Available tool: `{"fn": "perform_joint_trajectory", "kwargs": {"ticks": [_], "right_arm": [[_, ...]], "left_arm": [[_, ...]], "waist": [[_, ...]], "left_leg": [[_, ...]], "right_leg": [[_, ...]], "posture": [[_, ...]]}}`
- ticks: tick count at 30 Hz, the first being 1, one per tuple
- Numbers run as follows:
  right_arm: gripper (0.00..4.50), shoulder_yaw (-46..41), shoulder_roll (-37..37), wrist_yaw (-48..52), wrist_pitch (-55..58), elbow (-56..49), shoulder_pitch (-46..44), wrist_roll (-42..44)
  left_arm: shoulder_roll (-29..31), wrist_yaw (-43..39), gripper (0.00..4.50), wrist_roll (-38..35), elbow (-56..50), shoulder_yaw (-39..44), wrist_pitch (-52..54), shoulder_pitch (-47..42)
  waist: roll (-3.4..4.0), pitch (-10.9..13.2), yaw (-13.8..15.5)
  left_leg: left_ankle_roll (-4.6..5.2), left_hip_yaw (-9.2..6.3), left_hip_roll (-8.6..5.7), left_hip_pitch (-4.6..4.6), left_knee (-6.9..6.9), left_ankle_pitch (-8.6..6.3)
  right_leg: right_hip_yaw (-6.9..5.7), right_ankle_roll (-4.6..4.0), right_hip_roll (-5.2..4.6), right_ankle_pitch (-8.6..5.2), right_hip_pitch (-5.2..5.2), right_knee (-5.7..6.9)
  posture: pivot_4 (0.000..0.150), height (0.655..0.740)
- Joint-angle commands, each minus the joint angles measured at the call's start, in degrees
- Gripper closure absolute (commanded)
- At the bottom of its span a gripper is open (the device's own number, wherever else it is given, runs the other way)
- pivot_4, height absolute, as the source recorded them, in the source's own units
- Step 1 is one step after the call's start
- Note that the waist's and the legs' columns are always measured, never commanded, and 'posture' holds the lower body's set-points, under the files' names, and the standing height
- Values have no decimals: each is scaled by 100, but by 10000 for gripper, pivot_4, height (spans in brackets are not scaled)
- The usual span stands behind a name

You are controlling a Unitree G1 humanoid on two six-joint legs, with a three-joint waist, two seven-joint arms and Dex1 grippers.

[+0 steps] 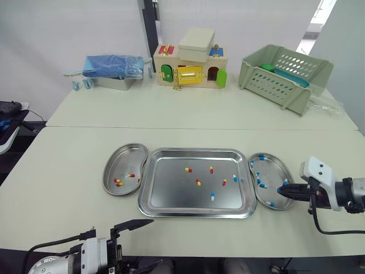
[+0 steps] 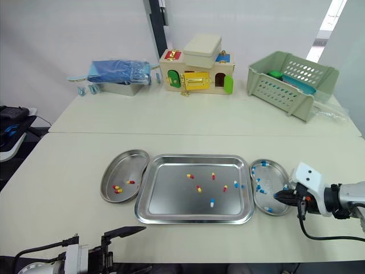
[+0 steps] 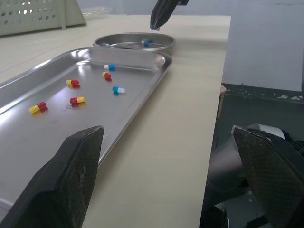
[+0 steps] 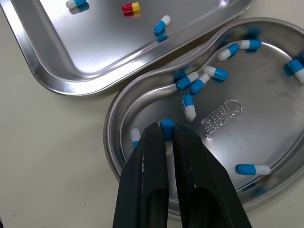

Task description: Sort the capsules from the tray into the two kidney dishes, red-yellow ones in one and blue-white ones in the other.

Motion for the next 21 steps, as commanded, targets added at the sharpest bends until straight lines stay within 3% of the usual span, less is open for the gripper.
{"fn": "perform_joint_trajectory", "kwargs": {"ticks": [1,9,14,21], "right_arm": [[36270,-25,3,-64,-244,140,-84,86],[15033,-365,-105,120,-554,421,119,332],[165,-1168,80,399,-1346,547,738,514],[165,-2158,-55,1078,-1723,1195,1661,624]], "left_arm": [[-17,86,0,-97,1,75,-2,42],[-111,437,0,-55,-134,224,-32,368],[33,1087,0,-147,1,889,444,176],[756,1420,0,-568,807,2432,1693,45]], "waist": [[0,0,1],[-2,1,11],[-3,1,47],[-3,2,15]], "left_leg": [[0,0,0,0,0,0],[0,0,0,-1,0,0],[0,-5,0,-2,0,0],[0,-4,0,4,-1,0]], "right_leg": [[0,0,0,0,0,0],[0,0,0,0,1,-2],[-6,1,0,-1,5,-2],[-6,1,0,-1,8,-3]], "posture": [[1500,7400],[1500,7400],[1500,7400],[1500,7400]]}}
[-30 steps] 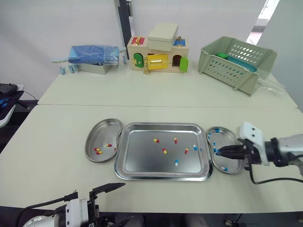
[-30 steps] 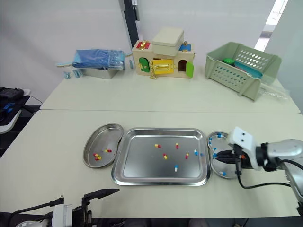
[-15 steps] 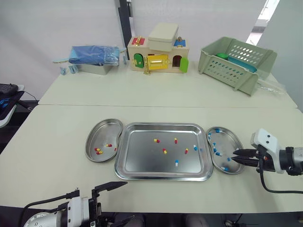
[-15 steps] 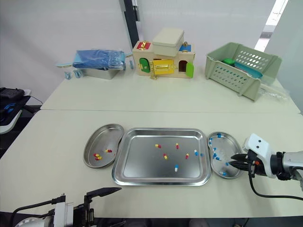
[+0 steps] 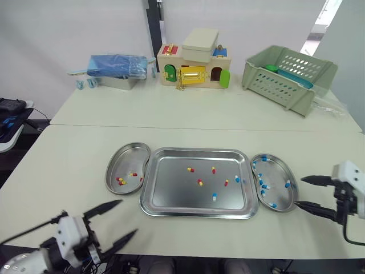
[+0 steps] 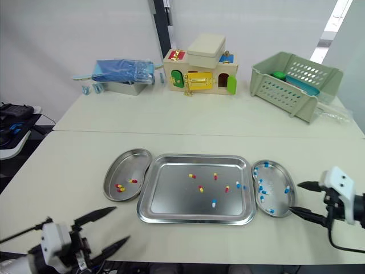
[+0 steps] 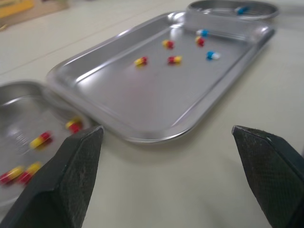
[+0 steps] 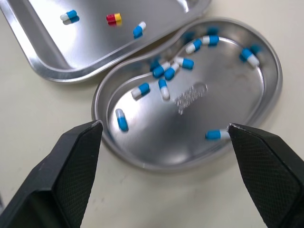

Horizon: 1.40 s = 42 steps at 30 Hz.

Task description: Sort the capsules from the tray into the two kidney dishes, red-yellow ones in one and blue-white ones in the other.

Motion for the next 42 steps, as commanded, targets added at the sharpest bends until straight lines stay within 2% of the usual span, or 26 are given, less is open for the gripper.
{"fn": "perform_joint_trajectory", "kwargs": {"ticks": [1,6,12,24,30,35,42], "right_arm": [[165,-453,-83,292,-452,326,260,-10],[165,-304,-89,487,-1043,804,441,-174],[165,-109,-111,400,-1265,1139,147,-235],[165,22,-38,473,-1427,1170,271,-194],[165,-104,243,417,-963,121,908,267],[165,-197,725,-3,-558,-1043,1373,717],[165,-140,1670,-959,-656,-2242,1770,816]], "left_arm": [[377,-29,0,-129,600,762,344,-107],[732,-241,0,185,1544,981,206,-686],[1282,-321,0,746,2669,927,192,-1386],[1455,-702,0,963,2602,577,510,-1714],[1839,-733,0,1040,1654,76,1404,-2075],[1814,-639,0,1049,799,-814,2171,-3139],[1447,-880,0,1393,822,-2180,2369,-4771]], "waist": [[1,0,-19],[3,-1,-27],[2,0,-40],[2,0,-46],[3,0,-26],[4,-1,3],[7,-2,-50]], "left_leg": [[0,-1,1,2,-1,0],[0,5,1,13,-2,0],[-1,2,2,13,-4,0],[-1,3,3,11,-5,0],[-1,0,3,10,-5,1],[-2,-7,2,6,-3,1],[-3,-4,0,5,0,1]], "right_leg": [[-1,0,0,0,0,1],[4,0,1,-1,9,3],[1,0,2,0,8,2],[3,0,1,0,5,3],[2,0,1,0,5,6],[-5,0,1,0,10,4],[-2,0,2,0,7,7]], "posture": [[1500,7400],[1500,7400],[1500,7400],[1500,7400],[1500,7400],[1500,7400],[1500,7400]]}}
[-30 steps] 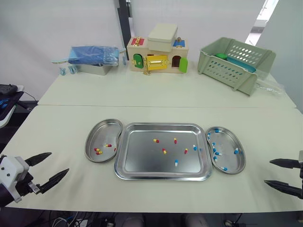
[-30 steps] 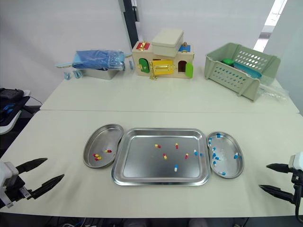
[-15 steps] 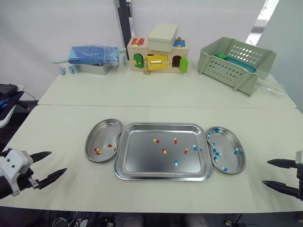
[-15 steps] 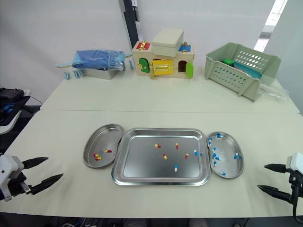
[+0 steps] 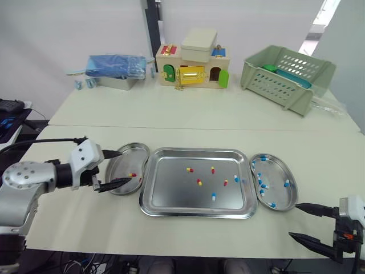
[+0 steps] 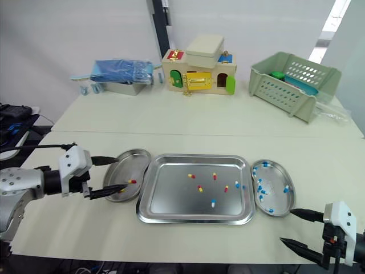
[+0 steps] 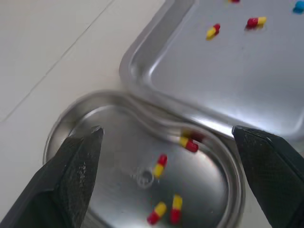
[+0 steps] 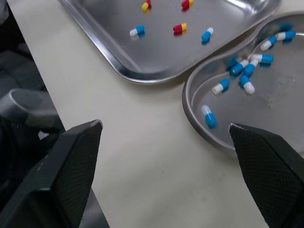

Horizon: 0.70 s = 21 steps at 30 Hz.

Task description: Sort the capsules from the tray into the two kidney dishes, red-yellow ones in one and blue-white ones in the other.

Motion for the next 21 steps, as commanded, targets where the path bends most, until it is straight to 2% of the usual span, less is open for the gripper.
{"fn": "perform_joint_trajectory", "kwargs": {"ticks": [1,4,9,14,17,21], "right_arm": [[165,-7,330,-391,-194,-551,215,22],[165,220,643,-609,-380,-887,508,-123],[165,862,1230,-843,-1000,-1068,1322,-695],[165,1006,1304,-1116,-1052,-997,1389,-722],[0,1085,1327,-1356,-978,-1169,1361,-733],[0,1212,1325,-1674,-891,-1309,1212,-748]], "left_arm": [[-239,-182,0,194,48,-539,-27,-481],[-570,-306,0,469,290,-1019,-298,-872],[-1477,-407,0,1014,1150,-1812,-930,-1724],[-1948,-590,0,1261,1912,-2105,-1310,-2271],[-2124,-647,6038,1459,2387,-2239,-1558,-2511],[-2289,-765,17822,1645,2811,-2374,-1641,-2710]], "waist": [[1,0,-24],[1,-1,-15],[-2,-2,35],[-3,-2,-38],[0,-3,-48],[-2,-3,-44]], "left_leg": [[0,2,1,0,0,0],[0,0,0,-1,2,0],[0,-11,-3,-8,13,0],[0,-10,-4,-7,23,0],[1,-12,-4,-5,23,0],[0,-13,-5,-7,25,0]], "right_leg": [[3,0,1,0,-2,1],[0,0,2,0,-2,3],[-9,1,2,0,-1,3],[-5,1,2,0,-2,9],[-5,1,3,0,0,11],[-6,1,3,0,0,9]], "posture": [[1500,7400],[1500,7400],[1500,7400],[1500,7400],[1500,7400],[1500,7400]]}}
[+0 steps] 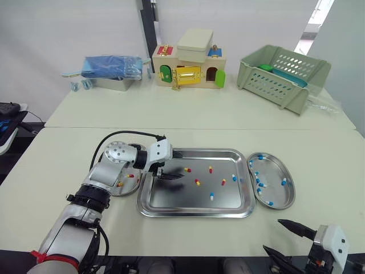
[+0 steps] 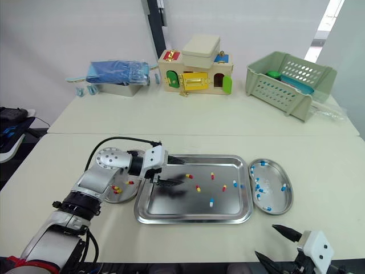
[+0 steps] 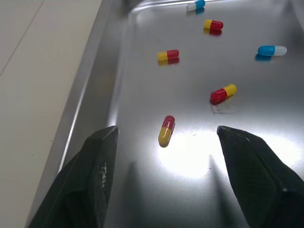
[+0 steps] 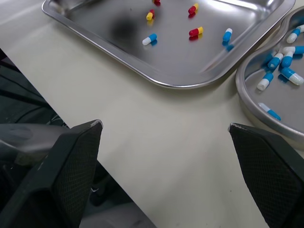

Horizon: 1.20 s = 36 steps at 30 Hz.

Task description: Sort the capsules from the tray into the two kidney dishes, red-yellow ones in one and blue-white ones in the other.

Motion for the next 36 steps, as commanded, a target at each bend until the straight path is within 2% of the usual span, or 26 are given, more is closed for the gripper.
{"fn": "perform_joint_trajectory", "kwargs": {"ticks": [1,3,17,29,32,36], "right_arm": [[0,80,-15,-284,28,-247,-147,17],[0,126,-67,-401,115,-321,-221,9],[0,238,-233,-728,381,-535,-347,103],[0,375,-201,-767,232,-464,-346,4],[0,394,-208,-792,207,-445,-350,3],[0,392,-206,-807,139,-421,-309,-1]], "left_arm": [[-93,-115,21179,171,266,-112,-133,-221],[-151,-123,27796,241,373,-147,-189,-262],[-504,-42,27796,399,1010,-111,-453,-560],[-670,-98,27796,475,1230,-181,-104,-693],[-668,-121,33460,498,1233,-190,-78,-685],[-658,-132,44805,523,1225,-191,-76,-670]], "waist": [[-1,0,3],[0,0,9],[-1,0,20],[-1,0,20],[0,0,20],[-1,0,20]], "left_leg": [[0,-2,0,-1,2,0],[0,-3,-1,-2,5,0],[2,-7,-2,-7,20,-1],[2,-11,-3,-6,26,-1],[2,-11,-3,-6,27,-1],[2,-11,-3,-6,29,-1]], "right_leg": [[-3,0,0,0,0,0],[-3,0,0,0,1,1],[-6,0,0,0,2,3],[-10,1,0,0,9,4],[-10,1,0,0,10,4],[-10,1,0,1,10,5]], "posture": [[1500,7400],[1500,7400],[1500,7400],[1500,7400],[1500,7400],[1500,7400]]}}
